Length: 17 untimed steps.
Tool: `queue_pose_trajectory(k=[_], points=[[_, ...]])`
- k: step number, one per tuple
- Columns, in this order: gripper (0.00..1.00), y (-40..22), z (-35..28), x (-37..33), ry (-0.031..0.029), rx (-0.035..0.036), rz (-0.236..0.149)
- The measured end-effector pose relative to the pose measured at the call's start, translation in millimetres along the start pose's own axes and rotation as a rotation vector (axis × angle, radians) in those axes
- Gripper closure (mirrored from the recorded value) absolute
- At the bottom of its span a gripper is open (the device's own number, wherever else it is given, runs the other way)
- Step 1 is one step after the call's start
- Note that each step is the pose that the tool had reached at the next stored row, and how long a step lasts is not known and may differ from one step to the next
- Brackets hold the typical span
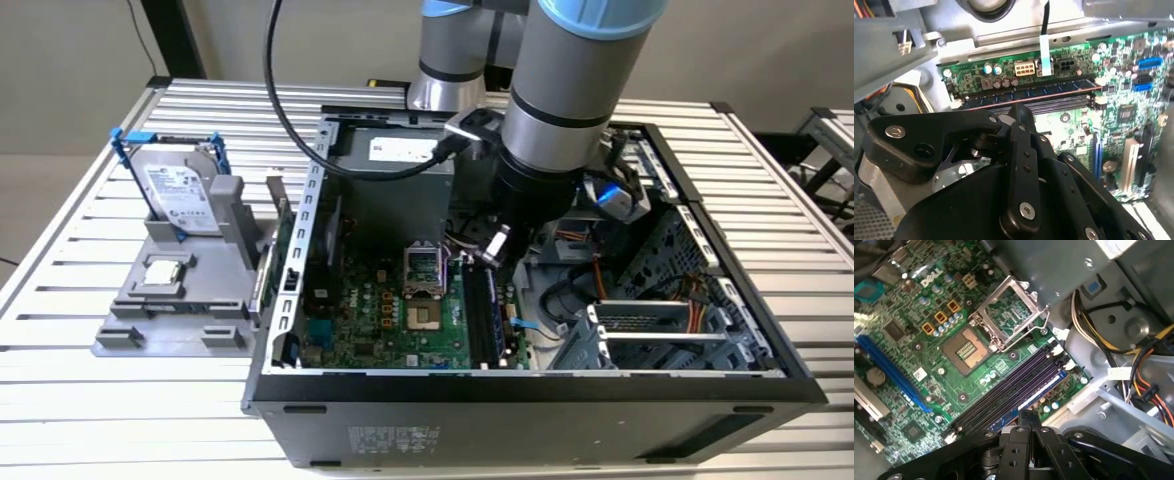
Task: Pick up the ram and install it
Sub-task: 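Press down the ram until it locks into place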
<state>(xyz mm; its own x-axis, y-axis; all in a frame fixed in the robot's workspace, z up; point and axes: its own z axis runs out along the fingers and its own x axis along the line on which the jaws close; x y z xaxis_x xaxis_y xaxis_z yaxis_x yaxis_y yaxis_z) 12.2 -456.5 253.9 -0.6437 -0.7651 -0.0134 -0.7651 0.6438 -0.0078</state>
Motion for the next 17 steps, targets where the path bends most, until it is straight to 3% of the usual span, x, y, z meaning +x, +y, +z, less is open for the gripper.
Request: queue_pose_trajectory(k=[17], points=[[1.0,0.0,0.1,0.0,-0.0025,-0.0037,-0.309]])
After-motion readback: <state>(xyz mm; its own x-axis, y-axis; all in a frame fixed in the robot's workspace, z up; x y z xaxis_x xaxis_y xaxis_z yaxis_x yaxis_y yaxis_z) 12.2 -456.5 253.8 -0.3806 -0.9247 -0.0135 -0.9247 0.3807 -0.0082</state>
